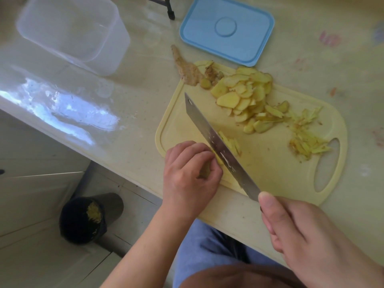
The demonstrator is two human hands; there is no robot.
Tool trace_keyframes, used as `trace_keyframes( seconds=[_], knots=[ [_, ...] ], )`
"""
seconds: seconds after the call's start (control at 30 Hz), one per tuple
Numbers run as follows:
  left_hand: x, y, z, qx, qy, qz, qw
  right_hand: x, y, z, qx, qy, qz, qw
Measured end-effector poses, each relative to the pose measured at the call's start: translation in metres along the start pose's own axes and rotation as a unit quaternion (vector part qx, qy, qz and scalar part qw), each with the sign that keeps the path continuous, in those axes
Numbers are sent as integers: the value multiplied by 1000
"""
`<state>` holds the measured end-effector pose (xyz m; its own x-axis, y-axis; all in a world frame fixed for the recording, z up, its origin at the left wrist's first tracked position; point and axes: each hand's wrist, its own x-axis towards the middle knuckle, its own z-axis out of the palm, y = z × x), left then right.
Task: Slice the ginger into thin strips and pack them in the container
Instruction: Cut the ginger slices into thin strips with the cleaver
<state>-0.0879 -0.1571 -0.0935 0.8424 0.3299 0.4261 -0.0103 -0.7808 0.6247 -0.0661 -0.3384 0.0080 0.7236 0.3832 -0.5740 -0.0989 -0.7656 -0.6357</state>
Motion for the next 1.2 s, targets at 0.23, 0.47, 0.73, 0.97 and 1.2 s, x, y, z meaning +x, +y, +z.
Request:
trace_keyframes(
  seconds=[0.23,0.47,0.73,0.97,1.2],
  knots=[
    [0,-2,1,-3,-3,7,1000,1,1,3,-10,10,-6,1000],
    [1,-3,1,-8,-4,10,1000,13,8,14,-25,31,-35,999],
    [0,-4,1,-2,-6,23,1000,38,-12,20,2,47,-46,998],
    [-1,-1,-1,-11,3,9,1000,19,-1,0,51,34,-35,997],
    [-2,-2,0,-8,-1,10,1000,9,3,7,18,23,-33,999]
  ],
)
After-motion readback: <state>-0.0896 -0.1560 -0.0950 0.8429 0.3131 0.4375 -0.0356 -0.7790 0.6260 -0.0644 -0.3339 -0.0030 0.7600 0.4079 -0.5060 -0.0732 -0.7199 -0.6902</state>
